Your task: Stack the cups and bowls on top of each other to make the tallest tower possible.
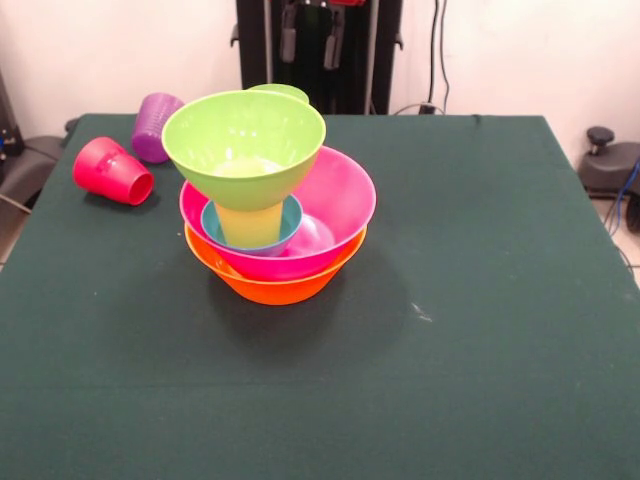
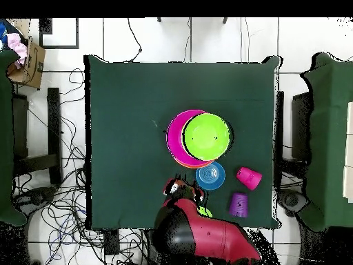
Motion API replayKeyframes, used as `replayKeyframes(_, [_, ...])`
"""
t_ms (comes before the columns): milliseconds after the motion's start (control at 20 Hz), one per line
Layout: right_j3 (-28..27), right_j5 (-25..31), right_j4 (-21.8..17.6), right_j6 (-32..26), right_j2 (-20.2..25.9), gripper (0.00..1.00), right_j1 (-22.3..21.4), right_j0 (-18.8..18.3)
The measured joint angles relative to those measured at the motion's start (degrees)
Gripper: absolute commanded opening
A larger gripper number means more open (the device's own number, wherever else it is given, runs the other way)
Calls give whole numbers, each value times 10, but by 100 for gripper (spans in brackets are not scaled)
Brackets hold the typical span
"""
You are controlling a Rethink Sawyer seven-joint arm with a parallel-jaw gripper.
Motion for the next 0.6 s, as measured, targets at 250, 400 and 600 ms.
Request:
replayKeyframes(250, [0, -50, 0, 0, -15, 100, 32, 14])
replayKeyframes(400, [0, -94, 0, 0, -31, 100, 62, 21])
replayKeyframes(600, [0, -133, 0, 0, -46, 100, 94, 26])
